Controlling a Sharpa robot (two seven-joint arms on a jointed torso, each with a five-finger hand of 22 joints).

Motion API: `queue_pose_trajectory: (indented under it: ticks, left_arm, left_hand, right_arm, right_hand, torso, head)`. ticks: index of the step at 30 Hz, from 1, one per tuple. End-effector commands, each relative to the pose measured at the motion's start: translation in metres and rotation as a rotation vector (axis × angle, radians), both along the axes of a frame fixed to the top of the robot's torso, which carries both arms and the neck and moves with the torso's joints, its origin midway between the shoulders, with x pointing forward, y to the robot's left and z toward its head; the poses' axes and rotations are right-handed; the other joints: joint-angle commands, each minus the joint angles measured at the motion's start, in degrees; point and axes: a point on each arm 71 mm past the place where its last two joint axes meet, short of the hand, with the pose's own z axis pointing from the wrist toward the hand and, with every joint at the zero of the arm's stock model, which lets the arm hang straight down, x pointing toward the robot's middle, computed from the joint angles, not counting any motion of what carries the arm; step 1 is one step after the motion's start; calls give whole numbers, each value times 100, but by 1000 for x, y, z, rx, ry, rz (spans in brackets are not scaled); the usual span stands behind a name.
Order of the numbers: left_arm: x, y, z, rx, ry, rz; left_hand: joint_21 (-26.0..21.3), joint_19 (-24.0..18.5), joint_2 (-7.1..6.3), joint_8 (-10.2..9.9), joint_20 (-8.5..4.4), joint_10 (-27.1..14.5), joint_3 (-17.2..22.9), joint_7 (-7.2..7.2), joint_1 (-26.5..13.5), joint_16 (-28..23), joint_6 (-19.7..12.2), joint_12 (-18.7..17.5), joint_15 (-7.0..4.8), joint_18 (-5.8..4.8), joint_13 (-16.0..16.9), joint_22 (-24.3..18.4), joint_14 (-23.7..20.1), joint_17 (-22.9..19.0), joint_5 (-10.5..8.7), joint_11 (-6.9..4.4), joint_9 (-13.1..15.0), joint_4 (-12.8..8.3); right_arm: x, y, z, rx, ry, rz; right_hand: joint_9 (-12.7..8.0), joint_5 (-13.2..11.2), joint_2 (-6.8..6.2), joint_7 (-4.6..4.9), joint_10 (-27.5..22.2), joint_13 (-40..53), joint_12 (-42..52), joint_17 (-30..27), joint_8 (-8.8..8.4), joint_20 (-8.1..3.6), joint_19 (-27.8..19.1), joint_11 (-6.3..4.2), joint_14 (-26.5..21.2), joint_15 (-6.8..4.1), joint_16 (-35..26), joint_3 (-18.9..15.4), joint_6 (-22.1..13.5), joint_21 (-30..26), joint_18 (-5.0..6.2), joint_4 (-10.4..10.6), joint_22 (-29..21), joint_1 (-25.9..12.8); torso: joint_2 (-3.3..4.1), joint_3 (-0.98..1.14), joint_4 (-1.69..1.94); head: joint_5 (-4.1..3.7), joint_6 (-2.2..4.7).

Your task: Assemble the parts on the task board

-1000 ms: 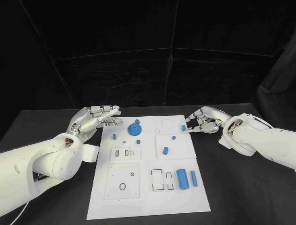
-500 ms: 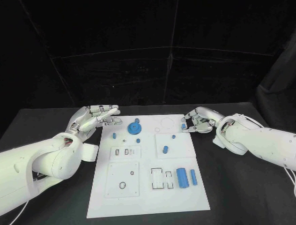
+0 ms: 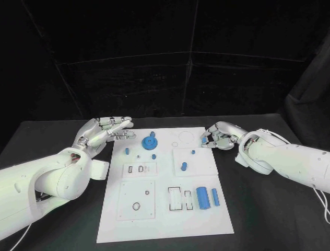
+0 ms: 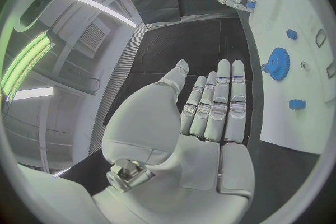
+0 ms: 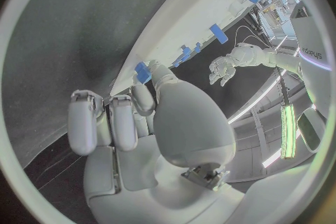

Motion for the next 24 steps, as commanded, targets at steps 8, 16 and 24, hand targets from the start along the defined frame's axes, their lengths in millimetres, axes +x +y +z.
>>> queue_pose_trajectory:
  ticks: [8,16,24]
  left_arm:
    - [0,-1,1,-3,-3,-13]
    - [0,0,1,-2,-2,-14]
    - [0,0,1,-2,0,-14]
  left_hand:
    - [-41,44,63,-8,-5,15,-2,12,-1,-30,40,0,10,79,-1,-6,34,10,-11,-10,6,-28]
    - [-42,45,63,-11,-6,11,-2,15,-3,-32,37,-3,11,79,-2,-6,34,11,-11,-8,5,-30]
    - [-42,45,63,-11,-6,11,-2,15,-3,-32,37,-3,11,79,-2,-6,34,11,-11,-8,5,-30]
  right_arm:
    - [0,-1,1,0,-8,1]
    - [0,-1,2,14,-18,-1]
    - [2,-4,7,89,-67,-49]
  right_hand:
    - [-4,-191,139,-12,54,19,37,388,26,-27,57,-18,349,-44,10,90,92,22,75,-70,463,17]
    - [-3,-229,185,-18,76,43,64,414,39,-31,86,-22,355,-48,23,127,135,39,66,-77,500,11]
    - [115,-435,512,-266,307,304,359,522,365,-143,224,-224,384,-200,82,425,789,128,27,-160,679,95]
  torso:
    - [0,5,-2]
    - [0,6,-4]
    - [-2,3,4]
  head:
    - [-7,-16]
    - [-20,-23]
    - [-27,-37]
